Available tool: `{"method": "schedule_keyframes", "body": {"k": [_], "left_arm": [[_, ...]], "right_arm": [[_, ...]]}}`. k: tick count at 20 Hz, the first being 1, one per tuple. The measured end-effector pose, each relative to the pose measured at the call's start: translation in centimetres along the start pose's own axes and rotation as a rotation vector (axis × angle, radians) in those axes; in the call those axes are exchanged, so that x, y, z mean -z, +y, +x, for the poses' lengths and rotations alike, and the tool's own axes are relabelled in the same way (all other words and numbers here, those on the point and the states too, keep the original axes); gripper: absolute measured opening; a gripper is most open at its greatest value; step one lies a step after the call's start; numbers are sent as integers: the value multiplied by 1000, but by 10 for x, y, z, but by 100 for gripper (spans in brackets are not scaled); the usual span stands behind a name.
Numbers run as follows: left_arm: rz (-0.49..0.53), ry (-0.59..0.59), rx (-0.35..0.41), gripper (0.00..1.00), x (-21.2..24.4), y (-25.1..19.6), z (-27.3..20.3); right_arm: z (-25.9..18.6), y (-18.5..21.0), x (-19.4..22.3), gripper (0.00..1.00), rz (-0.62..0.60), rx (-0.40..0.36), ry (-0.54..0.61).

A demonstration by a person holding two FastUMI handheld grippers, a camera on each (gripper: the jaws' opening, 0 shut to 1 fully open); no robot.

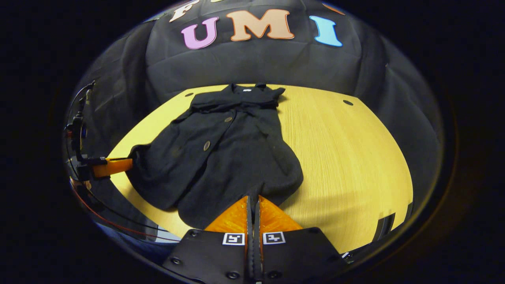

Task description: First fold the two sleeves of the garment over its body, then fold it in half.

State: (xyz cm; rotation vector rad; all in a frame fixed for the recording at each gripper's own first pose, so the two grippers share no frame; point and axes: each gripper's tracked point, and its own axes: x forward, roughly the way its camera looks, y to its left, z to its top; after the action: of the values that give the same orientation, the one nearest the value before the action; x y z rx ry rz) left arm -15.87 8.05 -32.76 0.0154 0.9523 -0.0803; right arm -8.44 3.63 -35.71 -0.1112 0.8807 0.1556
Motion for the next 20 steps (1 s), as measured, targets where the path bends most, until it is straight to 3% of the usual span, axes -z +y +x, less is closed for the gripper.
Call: {"method": "schedule_keyframes", "body": {"k": [8, 13, 20], "left_arm": [[-64, -129, 71, 0, -85, 7, 29], [-46, -190, 104, 0, -136, -1, 48], [-12, -312, 111, 0, -215, -15, 70]], "right_arm": [[15, 3, -85, 2, -38, 44, -133], [24, 7, -138, 2, -38, 55, -207], [35, -18, -200, 2, -32, 83, -274]]}}
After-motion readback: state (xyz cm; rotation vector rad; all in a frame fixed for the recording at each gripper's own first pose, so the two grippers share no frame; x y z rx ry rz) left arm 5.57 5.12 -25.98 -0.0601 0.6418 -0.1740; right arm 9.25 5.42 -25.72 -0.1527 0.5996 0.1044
